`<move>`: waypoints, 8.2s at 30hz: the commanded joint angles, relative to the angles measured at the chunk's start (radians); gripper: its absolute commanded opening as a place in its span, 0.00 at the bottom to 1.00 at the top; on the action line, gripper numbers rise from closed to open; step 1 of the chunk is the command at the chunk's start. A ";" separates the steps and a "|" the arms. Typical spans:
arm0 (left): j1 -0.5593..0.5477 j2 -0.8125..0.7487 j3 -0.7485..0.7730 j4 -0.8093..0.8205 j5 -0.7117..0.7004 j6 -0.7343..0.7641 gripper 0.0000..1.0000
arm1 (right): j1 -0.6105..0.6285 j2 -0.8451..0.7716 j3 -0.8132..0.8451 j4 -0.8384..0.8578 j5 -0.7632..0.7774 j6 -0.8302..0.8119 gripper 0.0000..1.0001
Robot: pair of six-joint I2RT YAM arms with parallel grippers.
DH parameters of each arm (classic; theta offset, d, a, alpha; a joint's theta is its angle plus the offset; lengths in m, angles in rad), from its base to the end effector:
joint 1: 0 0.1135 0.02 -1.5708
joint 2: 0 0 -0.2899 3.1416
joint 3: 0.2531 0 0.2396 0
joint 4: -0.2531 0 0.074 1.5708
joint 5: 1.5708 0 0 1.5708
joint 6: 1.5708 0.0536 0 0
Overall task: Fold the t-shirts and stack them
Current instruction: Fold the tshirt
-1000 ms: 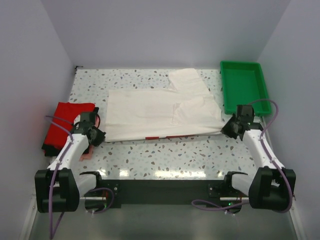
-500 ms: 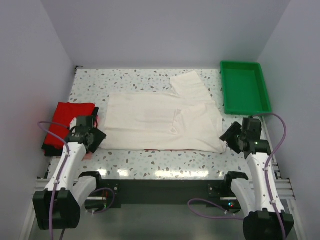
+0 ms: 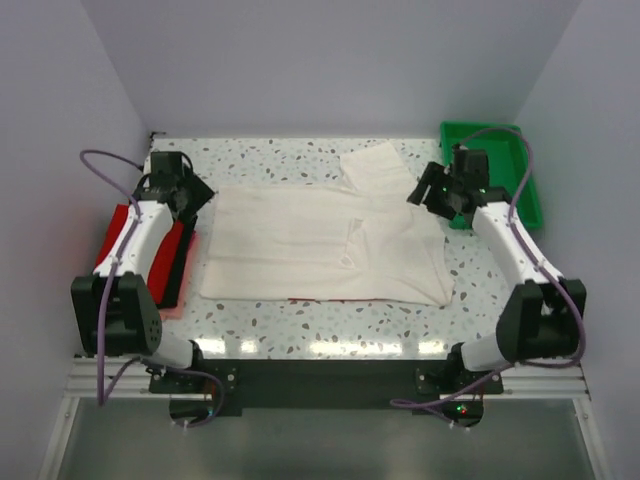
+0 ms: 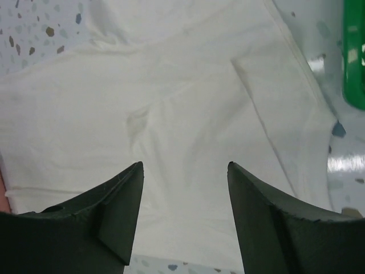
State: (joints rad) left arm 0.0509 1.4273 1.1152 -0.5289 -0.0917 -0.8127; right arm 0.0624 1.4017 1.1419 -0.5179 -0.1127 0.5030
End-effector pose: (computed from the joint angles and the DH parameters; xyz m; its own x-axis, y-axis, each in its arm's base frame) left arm 0.3020 0.0203 0.2914 -0.4307 -0.7460 -0.5080 -0.6172 0.6541 -0.4372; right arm 0.3005 0.0248 0.3084 -0.6820 0.4373 -0.5862 0.2132 0.8856 0.4126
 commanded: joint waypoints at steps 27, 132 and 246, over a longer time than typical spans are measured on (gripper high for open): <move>-0.082 0.864 0.718 0.061 -0.108 0.147 0.39 | 0.028 1.025 0.979 0.196 0.137 -0.296 0.54; 0.001 0.125 -0.126 0.260 -0.085 -0.046 0.00 | -0.013 -0.035 -0.169 0.156 0.189 -0.052 0.00; -0.210 0.243 -0.149 0.247 -0.002 -0.059 0.54 | 0.281 0.459 0.251 0.104 0.420 -0.084 0.00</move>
State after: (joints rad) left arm -0.1558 1.7103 0.9810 -0.2890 -0.0963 -0.8722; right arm 0.3439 1.9579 1.4094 -0.4206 0.2794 0.3981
